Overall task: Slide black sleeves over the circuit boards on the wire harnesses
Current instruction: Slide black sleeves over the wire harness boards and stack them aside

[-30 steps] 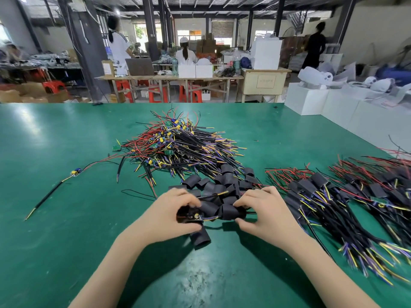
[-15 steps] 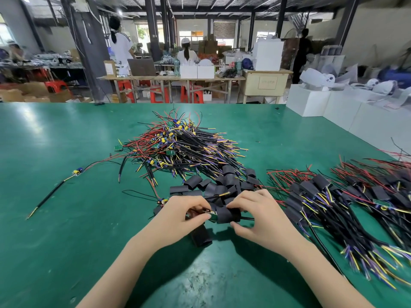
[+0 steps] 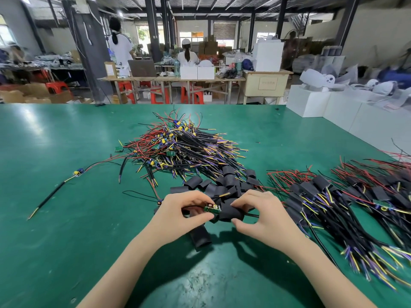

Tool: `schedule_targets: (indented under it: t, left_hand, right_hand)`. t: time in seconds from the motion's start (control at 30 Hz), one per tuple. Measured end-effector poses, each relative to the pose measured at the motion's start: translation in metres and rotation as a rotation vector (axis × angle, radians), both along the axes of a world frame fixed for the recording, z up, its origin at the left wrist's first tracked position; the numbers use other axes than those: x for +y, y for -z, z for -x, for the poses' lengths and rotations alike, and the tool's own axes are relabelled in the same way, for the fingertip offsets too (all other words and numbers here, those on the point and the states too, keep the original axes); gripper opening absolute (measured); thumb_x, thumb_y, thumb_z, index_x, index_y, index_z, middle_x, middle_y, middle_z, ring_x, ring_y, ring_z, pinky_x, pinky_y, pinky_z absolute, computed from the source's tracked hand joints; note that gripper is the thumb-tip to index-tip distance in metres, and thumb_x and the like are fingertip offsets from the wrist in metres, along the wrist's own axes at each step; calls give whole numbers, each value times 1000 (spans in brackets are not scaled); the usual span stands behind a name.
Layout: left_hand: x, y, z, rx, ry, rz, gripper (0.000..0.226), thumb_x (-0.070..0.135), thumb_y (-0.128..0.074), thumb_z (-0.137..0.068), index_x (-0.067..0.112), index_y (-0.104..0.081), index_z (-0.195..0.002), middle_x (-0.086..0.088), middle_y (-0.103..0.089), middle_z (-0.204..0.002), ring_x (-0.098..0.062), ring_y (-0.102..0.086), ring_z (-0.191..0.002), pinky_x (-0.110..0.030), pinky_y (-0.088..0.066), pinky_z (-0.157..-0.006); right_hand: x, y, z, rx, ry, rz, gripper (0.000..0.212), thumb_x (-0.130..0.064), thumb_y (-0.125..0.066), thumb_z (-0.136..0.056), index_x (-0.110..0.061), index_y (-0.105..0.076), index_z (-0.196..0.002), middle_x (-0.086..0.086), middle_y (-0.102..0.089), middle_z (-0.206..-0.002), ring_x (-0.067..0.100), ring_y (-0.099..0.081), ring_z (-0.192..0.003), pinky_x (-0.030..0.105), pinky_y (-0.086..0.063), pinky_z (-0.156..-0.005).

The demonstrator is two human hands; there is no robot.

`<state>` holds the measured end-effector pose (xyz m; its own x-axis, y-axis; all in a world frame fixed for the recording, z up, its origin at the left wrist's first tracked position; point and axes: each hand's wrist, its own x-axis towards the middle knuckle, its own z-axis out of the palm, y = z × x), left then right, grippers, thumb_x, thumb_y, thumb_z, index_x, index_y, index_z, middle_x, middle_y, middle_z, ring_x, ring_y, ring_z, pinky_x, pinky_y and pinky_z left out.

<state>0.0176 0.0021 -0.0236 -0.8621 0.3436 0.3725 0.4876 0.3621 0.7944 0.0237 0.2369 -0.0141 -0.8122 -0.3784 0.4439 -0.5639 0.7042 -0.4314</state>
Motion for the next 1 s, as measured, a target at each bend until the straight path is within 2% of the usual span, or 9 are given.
schedule_targets:
  t: [0.07,0.17,0.3,0.53,0.77,0.9,1.0]
  left_hand:
    - [1,0,0,-38,3,-27,11,28,-75,-81,27,-71,-91,4,-73,-84,-13,-70,-76,-32,-57,-78]
    - [2,1,2,-66,8,-55,5,23,-66,-88,24,-71,-88,0,-73,-83,-21,-72,-79,-44,-58,-81]
    - [0,-1,2,-50,49,-59,10,11,-69,-87,17,-73,-94,3,-74,-92,-15,-71,-86,-29,-55,-82]
    - [-1,-5,3,-136,98,-214,22,-3,-73,-81,11,-71,-99,-4,-75,-97,-18,-71,-91,-21,-52,-83]
    - [-2,-1,5,-171,78,-231,17,-1,-72,-83,9,-72,-96,-4,-76,-96,-15,-71,-90,-19,-52,-83]
    - [0,-2,5,-170,43,-233,15,-1,-72,-82,10,-72,-91,-3,-76,-92,-10,-71,-84,-16,-52,-79]
    - [-1,-4,4,-170,61,-242,15,-2,-72,-82,8,-72,-93,-4,-76,-94,-13,-72,-88,-18,-52,-81]
  right_hand:
    - [0,-1,0,19,7,-14,23,-31,-74,-67,-24,-69,-89,-18,-61,-82,0,-56,-73,29,-40,-80]
    - [1,0,0,32,-8,-49,24,-34,-72,-68,-24,-67,-89,-16,-61,-83,2,-57,-76,30,-39,-84]
    - [3,1,1,14,-26,-69,24,-35,-74,-69,-24,-68,-89,-15,-63,-84,1,-56,-80,27,-35,-89]
    - [3,-2,0,23,-27,40,21,-30,-75,-68,-25,-68,-87,-15,-63,-82,-1,-57,-78,28,-38,-85]
    - [3,-5,-1,44,-46,62,21,-22,-78,-67,-24,-69,-87,-14,-62,-80,2,-56,-75,33,-43,-78]
    - [5,-6,0,34,-59,90,23,-18,-79,-68,-24,-70,-88,-16,-63,-82,2,-57,-75,29,-43,-78]
    - [6,-6,0,28,-67,106,23,-19,-79,-68,-23,-71,-89,-16,-64,-82,4,-58,-76,27,-45,-77]
